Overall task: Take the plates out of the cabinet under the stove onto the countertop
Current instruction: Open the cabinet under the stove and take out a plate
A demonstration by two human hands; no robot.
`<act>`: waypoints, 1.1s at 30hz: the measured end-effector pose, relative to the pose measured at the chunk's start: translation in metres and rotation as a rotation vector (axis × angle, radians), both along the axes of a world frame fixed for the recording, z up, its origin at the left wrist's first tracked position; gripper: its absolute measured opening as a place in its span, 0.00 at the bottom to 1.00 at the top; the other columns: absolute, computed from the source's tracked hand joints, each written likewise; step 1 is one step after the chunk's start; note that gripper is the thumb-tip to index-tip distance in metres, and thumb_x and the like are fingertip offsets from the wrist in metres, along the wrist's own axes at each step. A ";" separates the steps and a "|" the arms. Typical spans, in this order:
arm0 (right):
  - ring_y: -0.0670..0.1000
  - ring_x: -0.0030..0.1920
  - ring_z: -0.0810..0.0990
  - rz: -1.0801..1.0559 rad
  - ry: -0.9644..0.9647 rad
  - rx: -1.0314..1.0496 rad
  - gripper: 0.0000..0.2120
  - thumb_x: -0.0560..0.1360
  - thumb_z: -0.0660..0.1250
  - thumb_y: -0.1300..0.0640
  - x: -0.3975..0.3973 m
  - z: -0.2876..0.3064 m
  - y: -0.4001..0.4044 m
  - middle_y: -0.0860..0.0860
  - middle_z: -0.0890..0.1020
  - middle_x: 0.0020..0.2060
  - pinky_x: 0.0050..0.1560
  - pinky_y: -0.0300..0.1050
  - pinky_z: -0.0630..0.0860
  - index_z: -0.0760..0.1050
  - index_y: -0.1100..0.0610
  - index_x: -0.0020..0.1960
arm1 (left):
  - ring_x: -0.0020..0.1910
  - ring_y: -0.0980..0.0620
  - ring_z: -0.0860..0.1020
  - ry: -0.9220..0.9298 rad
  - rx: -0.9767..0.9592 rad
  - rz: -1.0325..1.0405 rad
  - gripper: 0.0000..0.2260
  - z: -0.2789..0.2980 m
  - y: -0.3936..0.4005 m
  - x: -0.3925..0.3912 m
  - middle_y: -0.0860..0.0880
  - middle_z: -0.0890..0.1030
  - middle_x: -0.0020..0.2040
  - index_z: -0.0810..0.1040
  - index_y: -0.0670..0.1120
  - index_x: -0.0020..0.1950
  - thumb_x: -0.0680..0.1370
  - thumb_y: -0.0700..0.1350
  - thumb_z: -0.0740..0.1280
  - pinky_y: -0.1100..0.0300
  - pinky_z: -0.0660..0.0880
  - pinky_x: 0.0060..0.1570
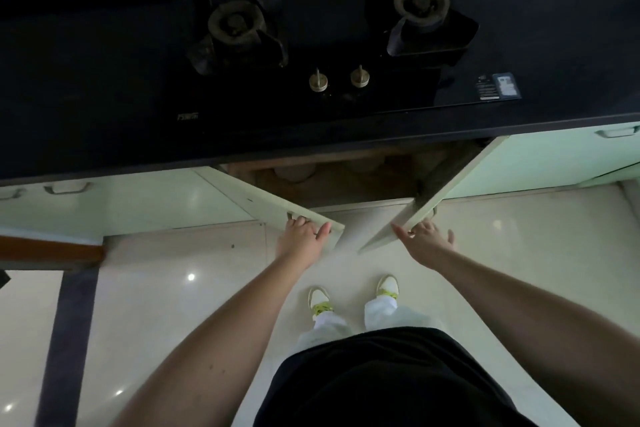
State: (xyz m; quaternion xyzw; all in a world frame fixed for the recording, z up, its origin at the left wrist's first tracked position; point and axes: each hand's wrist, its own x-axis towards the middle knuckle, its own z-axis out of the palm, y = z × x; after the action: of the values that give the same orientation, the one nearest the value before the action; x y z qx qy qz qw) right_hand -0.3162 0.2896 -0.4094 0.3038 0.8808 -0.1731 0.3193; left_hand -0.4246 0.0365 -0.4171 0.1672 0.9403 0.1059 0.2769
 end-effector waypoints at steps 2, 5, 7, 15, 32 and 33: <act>0.49 0.77 0.52 -0.009 0.025 0.023 0.39 0.75 0.43 0.28 0.017 0.001 0.003 0.52 0.60 0.77 0.75 0.61 0.41 0.69 0.53 0.71 | 0.62 0.46 0.71 -0.004 0.006 0.010 0.30 -0.002 -0.014 0.006 0.45 0.77 0.61 0.81 0.43 0.57 0.81 0.64 0.50 0.51 0.73 0.55; 0.48 0.77 0.54 -0.013 0.057 0.011 0.34 0.76 0.47 0.30 0.037 0.004 0.009 0.50 0.64 0.75 0.75 0.60 0.42 0.72 0.51 0.68 | 0.62 0.45 0.71 -0.007 -0.003 0.050 0.33 -0.003 -0.028 0.020 0.44 0.77 0.60 0.83 0.42 0.52 0.80 0.66 0.49 0.51 0.75 0.52; 0.48 0.76 0.56 -0.043 0.087 0.018 0.32 0.76 0.50 0.31 0.049 0.005 0.012 0.50 0.66 0.74 0.76 0.59 0.44 0.72 0.52 0.66 | 0.62 0.45 0.72 0.026 -0.029 0.123 0.34 -0.004 -0.035 0.031 0.43 0.78 0.59 0.84 0.41 0.48 0.79 0.67 0.51 0.51 0.76 0.50; 0.52 0.79 0.44 0.265 0.419 0.180 0.39 0.78 0.61 0.50 0.095 0.014 0.032 0.53 0.48 0.79 0.76 0.49 0.39 0.41 0.52 0.79 | 0.75 0.40 0.59 0.150 -0.039 0.576 0.34 0.007 -0.036 0.079 0.36 0.60 0.77 0.61 0.40 0.76 0.77 0.59 0.62 0.44 0.63 0.68; 0.57 0.66 0.71 0.436 -0.080 0.338 0.22 0.80 0.52 0.46 0.158 0.026 0.129 0.56 0.76 0.63 0.72 0.50 0.52 0.68 0.55 0.68 | 0.73 0.45 0.64 0.253 -0.441 -0.225 0.21 0.015 -0.033 0.091 0.43 0.76 0.68 0.78 0.43 0.65 0.82 0.55 0.56 0.53 0.57 0.71; 0.57 0.66 0.70 0.429 -0.106 0.353 0.22 0.80 0.51 0.46 0.160 0.028 0.134 0.57 0.75 0.64 0.72 0.50 0.53 0.67 0.56 0.69 | 0.74 0.46 0.63 0.248 -0.460 -0.227 0.21 0.014 -0.034 0.091 0.45 0.75 0.68 0.77 0.44 0.66 0.82 0.55 0.55 0.53 0.57 0.72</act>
State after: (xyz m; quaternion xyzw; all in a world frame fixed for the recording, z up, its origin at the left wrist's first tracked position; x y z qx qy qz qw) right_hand -0.1561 0.4239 -0.3810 0.1697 0.9237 0.0705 0.3363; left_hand -0.3331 0.0021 -0.4030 0.2159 0.9416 -0.1630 0.2004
